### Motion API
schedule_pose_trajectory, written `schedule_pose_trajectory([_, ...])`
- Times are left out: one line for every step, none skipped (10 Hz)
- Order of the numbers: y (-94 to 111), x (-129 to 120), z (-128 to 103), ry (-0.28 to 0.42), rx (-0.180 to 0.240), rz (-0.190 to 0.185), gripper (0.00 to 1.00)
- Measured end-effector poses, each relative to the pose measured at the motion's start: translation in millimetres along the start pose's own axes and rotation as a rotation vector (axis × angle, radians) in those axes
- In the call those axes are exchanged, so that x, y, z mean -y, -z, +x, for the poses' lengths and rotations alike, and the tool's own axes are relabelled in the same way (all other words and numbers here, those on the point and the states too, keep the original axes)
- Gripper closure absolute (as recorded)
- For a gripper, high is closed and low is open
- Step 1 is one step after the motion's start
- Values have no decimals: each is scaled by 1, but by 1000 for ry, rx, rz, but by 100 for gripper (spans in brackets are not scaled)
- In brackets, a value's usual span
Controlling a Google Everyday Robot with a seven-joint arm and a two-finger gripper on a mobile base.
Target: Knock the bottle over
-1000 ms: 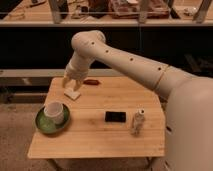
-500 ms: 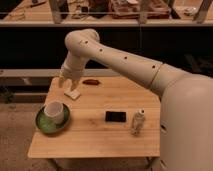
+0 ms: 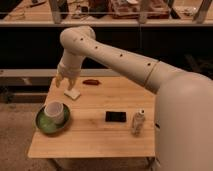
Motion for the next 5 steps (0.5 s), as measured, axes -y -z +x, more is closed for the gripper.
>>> schedule_pose_trajectory([1,-3,3,3,12,-8,55])
schedule_pose_trajectory([5,1,3,5,6,-5,55])
schedule_pose_trajectory([9,4,2,1,1,-5,55])
schedule_pose_trajectory([10,4,-1,-3,-1,-7,55])
schedule_pose_trajectory([8,8,-7,0,3,-7,55])
